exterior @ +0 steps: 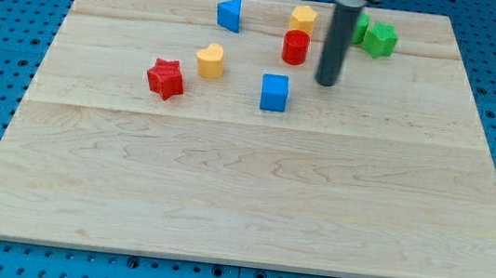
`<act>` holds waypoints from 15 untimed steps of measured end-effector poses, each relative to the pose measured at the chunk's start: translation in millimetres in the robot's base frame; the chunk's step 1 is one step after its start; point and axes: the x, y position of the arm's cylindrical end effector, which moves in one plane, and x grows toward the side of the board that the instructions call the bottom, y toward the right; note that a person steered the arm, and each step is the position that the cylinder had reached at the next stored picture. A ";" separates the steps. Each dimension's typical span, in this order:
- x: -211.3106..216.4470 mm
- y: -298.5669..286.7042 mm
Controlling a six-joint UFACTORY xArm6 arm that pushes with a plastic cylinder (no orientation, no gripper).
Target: Move the blue cube towards the bottom left
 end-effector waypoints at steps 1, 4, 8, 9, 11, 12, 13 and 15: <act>-3.7 -14.4; -4.4 -16.9; 55.5 -65.3; 70.6 -46.0; 49.2 -14.2; 33.3 24.9; 107.3 44.8; 132.8 -144.4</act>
